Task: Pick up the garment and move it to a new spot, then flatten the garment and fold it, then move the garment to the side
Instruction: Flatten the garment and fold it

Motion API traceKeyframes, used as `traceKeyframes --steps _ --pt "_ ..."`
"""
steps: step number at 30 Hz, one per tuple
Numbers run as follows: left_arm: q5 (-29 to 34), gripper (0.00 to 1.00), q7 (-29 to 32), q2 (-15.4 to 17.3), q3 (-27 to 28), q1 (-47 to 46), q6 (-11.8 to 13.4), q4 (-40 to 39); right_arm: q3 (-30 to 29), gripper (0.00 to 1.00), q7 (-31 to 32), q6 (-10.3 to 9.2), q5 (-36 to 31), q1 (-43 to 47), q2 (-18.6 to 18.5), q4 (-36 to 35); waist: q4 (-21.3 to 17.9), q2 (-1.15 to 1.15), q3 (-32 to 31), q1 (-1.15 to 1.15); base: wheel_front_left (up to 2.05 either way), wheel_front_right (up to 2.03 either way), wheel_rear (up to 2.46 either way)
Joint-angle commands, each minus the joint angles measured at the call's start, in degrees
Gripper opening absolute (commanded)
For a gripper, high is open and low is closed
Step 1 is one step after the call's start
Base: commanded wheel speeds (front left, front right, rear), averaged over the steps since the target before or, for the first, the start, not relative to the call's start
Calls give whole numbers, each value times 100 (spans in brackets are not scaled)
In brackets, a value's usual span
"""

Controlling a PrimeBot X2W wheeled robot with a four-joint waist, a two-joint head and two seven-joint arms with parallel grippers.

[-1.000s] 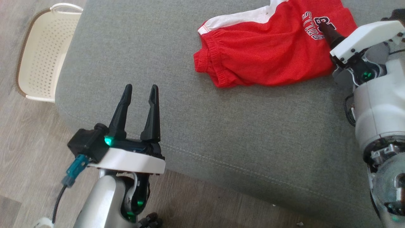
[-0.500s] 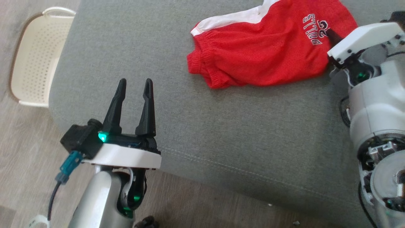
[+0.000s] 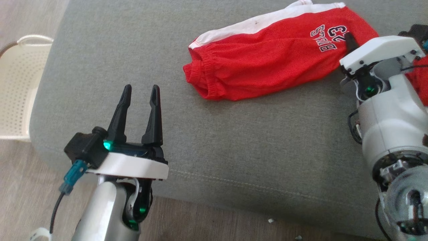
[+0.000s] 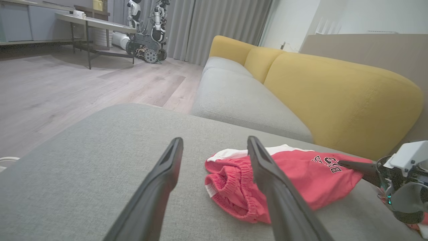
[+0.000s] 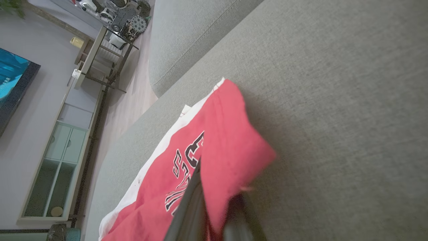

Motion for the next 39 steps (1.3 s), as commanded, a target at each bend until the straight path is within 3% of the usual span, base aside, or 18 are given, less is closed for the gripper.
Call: traceKeyframes --steps 1,8,10,20,27,34,39 --pt "49 100 -33 45 217 -35 -41 -159 406 0 -94 -6 209 1 120 -120 -85 0 -72 0 0 0 0" --pt "57 100 -33 44 193 -2 -71 -122 1503 0 -140 -6 1084 47 120 -120 -154 0 -120 0 0 0 0" --pt "60 100 -33 44 179 11 -68 -99 1807 100 -314 -6 1063 183 120 -130 -167 0 -163 0 0 0 0" --pt "78 100 -33 44 301 109 -62 -15 2104 100 -956 -6 635 493 13 -244 -401 0 -436 0 0 0 0" --pt "-31 100 -33 44 399 -9 -5 91 2455 100 -1530 -6 689 749 93 -887 -793 0 -505 0 0 0 0" --pt "-257 100 -33 44 567 -354 31 665 4115 100 -1899 -6 1847 2007 118 -2833 -1214 0 -449 0 0 0 0" --pt "-328 100 22 116 752 -659 46 1266 4474 100 -1945 -6 1939 3020 119 -4311 -1500 0 -412 0 0 0 0"
